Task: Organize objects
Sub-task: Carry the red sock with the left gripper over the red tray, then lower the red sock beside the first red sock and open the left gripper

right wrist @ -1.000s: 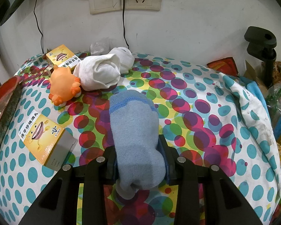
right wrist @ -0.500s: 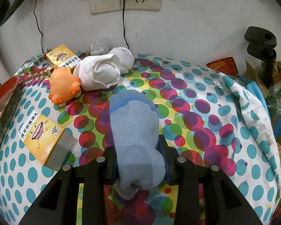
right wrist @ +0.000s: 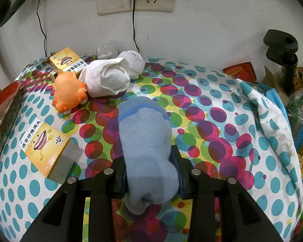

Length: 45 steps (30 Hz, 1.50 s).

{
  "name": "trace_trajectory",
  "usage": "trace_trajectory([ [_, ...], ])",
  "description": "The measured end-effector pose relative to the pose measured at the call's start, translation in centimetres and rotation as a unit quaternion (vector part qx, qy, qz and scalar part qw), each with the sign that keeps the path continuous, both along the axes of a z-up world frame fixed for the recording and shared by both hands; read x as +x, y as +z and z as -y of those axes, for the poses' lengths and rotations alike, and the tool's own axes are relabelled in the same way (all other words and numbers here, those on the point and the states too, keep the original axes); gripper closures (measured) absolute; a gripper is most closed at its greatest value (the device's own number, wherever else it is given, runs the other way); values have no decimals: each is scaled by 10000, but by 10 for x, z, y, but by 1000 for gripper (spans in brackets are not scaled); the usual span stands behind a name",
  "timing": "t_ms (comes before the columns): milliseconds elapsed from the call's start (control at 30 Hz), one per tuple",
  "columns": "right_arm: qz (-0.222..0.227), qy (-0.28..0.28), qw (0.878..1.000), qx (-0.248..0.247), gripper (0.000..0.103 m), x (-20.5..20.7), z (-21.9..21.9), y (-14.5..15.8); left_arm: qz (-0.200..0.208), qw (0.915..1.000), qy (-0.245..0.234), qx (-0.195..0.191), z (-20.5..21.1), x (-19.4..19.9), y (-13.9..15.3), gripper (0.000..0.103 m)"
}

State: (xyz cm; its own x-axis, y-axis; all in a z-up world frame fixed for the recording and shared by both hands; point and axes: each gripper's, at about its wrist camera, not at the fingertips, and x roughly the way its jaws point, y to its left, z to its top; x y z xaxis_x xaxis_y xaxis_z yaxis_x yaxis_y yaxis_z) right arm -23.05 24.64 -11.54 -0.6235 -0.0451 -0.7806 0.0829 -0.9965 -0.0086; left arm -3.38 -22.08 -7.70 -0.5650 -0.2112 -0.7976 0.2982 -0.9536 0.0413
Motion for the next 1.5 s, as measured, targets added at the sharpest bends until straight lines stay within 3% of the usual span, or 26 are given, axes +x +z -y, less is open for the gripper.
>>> trace_trajectory([
  [367,-1,-13,10000,11,68,0,2,0,139,9997,136,-174,19,1,-13,67],
  [1000,-3,-33,10000,43,68,0,4,1,170,9994,287,-33,36,5,-23,66],
  [1500,-1,-53,10000,10,70,0,6,1,-254,9995,142,-131,14,25,2,49],
])
